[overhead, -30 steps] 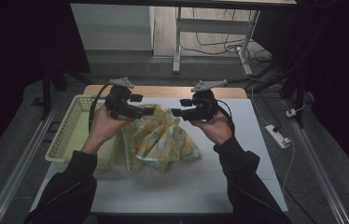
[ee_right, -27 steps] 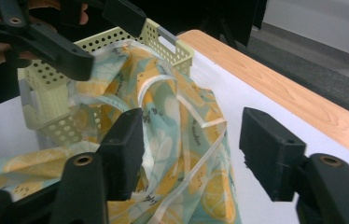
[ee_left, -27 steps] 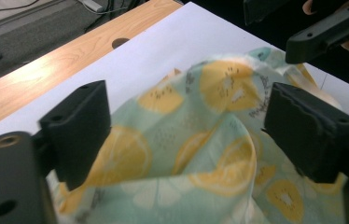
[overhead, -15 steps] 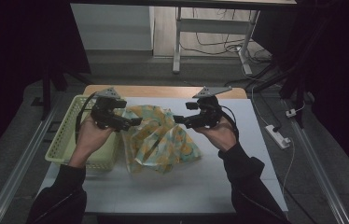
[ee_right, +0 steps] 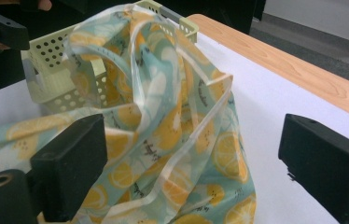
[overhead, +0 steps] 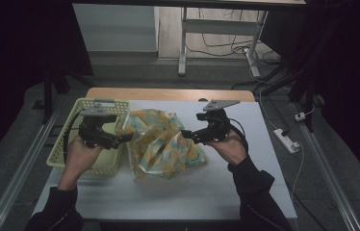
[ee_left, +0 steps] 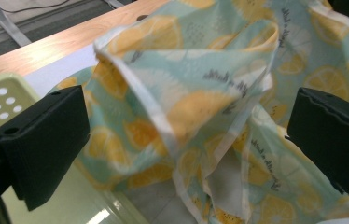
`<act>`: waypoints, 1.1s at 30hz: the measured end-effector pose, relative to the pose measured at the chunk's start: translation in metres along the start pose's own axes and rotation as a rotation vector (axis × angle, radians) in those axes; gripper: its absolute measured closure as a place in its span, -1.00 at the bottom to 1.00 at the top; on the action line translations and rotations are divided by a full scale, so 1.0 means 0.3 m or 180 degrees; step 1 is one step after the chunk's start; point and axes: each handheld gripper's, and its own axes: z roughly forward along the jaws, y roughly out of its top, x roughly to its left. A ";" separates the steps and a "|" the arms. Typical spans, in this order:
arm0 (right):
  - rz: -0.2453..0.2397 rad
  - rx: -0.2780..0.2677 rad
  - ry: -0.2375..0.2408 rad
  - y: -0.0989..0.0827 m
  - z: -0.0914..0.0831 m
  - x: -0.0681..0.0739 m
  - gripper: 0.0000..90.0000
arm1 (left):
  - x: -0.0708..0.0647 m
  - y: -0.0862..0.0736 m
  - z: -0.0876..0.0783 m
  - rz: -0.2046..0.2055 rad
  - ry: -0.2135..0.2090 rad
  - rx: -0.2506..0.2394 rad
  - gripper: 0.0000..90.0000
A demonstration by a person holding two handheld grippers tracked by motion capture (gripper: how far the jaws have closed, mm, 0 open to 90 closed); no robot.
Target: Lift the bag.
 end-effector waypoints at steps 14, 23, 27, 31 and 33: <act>-0.0155 -0.0063 -0.0152 -0.061 -0.023 0.027 -1.00 | -0.032 -0.107 -0.007 -0.0091 0.0114 -0.0077 -1.00; -0.0238 -0.0039 -0.0178 -0.101 -0.050 0.045 -1.00 | -0.060 -0.144 -0.019 -0.0142 0.0114 -0.0069 -1.00; -0.0236 -0.0016 -0.0177 -0.117 -0.061 0.049 -1.00 | -0.066 -0.159 -0.020 -0.0164 0.0078 -0.0002 -1.00; -0.0240 -0.0007 -0.0196 -0.130 -0.072 0.052 -1.00 | -0.074 -0.181 -0.026 -0.0215 0.0059 0.0011 -1.00; -0.0233 -0.0007 -0.0205 -0.135 -0.079 0.052 -1.00 | -0.079 -0.192 -0.033 -0.0244 0.0050 0.0003 -1.00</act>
